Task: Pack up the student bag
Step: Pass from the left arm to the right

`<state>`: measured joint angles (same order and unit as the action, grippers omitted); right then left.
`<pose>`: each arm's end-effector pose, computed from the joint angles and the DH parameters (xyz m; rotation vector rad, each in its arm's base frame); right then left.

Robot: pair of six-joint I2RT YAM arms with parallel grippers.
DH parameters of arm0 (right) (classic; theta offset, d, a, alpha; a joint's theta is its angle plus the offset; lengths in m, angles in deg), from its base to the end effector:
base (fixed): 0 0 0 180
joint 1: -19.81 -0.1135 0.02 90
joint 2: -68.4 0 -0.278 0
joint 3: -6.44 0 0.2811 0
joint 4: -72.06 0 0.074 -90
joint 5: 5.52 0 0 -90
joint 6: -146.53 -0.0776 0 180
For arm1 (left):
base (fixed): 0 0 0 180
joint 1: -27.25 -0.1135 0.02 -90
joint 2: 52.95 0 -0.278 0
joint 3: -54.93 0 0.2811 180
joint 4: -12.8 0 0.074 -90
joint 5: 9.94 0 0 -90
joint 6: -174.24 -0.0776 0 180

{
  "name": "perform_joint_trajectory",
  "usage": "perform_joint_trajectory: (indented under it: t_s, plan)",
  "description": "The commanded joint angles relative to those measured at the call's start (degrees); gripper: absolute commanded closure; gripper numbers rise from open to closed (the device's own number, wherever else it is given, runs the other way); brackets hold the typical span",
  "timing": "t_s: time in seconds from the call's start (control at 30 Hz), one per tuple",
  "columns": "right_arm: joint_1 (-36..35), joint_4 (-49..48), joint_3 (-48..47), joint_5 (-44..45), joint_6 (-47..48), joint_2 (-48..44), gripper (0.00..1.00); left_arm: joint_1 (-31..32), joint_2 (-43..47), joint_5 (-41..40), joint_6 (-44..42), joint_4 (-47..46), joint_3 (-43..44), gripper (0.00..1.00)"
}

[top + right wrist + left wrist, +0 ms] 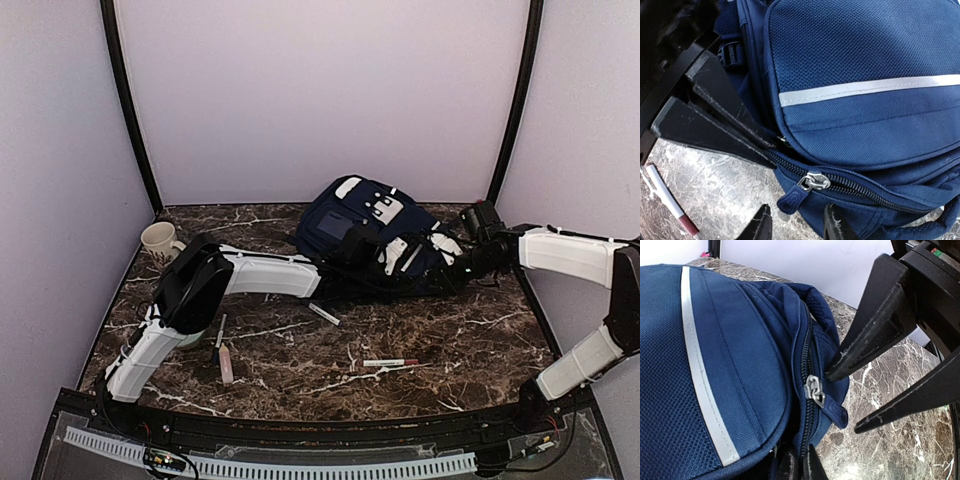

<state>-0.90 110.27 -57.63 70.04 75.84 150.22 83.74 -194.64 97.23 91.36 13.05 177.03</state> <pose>0.3034 0.1354 0.1794 -0.9587 2.3457 0.3302 0.3355 -0.5482 0.1413 1.0431 1.7542 -1.0116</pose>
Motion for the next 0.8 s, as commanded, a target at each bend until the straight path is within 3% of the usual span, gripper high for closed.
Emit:
perform_joint_trajectory:
  t_s: [0.0, 0.13, 0.33, 0.4, 0.57, 0.77]
  plan:
    - [-2.3, -3.3, -1.3, 2.3, -0.9, 3.4, 0.68, 2.1, 4.4, 2.0, -2.5, -11.9, 1.7, 1.00]
    - [-2.3, -3.9, -1.1, 4.7, -1.9, 3.5, 0.83, 2.2, 5.2, 1.2, -1.9, -12.8, 0.4, 1.00]
    - [-1.3, -2.1, -0.7, 2.9, -1.3, -0.2, 0.90, 2.1, 5.5, -1.1, -1.7, -12.8, -1.2, 1.00]
    - [-1.2, -0.9, -0.6, -0.3, -1.0, -1.5, 0.87, 1.9, 5.5, -1.7, -0.3, -13.3, -1.8, 1.00]
    - [-1.3, -3.0, 1.0, -2.8, -1.4, -2.2, 0.63, 1.1, 5.8, -0.6, 6.0, -20.0, -4.7, 1.00]
    - [-2.3, -4.7, 0.6, 1.6, -2.2, 0.3, 0.60, 1.1, 6.1, 1.2, 10.8, -24.4, -5.1, 1.00]
